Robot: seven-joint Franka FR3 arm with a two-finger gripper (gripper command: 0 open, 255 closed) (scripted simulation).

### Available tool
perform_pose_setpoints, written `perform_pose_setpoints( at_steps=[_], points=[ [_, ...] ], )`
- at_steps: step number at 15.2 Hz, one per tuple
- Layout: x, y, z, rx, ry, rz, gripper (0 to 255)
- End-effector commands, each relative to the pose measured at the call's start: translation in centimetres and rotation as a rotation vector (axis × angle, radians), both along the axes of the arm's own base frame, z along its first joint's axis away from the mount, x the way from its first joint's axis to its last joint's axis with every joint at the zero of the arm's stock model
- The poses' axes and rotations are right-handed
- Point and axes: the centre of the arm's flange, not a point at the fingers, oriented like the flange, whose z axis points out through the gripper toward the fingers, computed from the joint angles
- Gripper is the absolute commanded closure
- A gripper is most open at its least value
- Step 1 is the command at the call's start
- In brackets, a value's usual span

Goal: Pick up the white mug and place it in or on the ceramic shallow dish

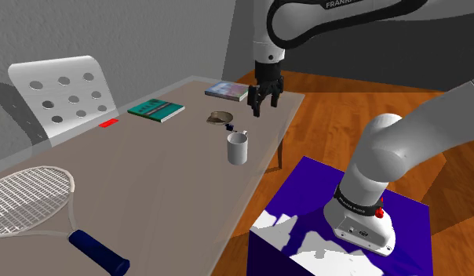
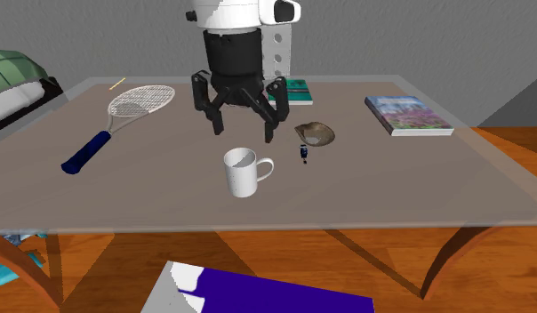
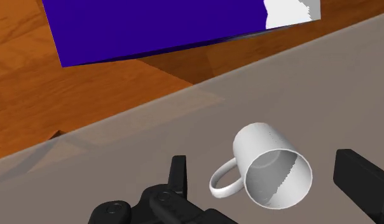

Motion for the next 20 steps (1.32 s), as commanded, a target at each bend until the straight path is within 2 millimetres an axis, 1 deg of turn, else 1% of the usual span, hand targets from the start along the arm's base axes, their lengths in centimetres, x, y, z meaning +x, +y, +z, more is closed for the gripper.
perform_pose_setpoints(
  at_steps=[1, 10, 11, 18, 20],
  points=[
    [1.1, 1.3, -1.6, 0.002, -0.02, -0.012, 0],
    [7.3, 7.1, -8.8, 0.009, -0.092, -0.061, 0],
    [7.8, 7.5, -9.3, 0.009, -0.097, -0.064, 0],
    [8.1, 7.4, -13.0, 0.009, -0.097, -0.064, 0],
    [8.1, 7.4, -13.3, 0.009, -0.097, -0.064, 0]
  ],
)
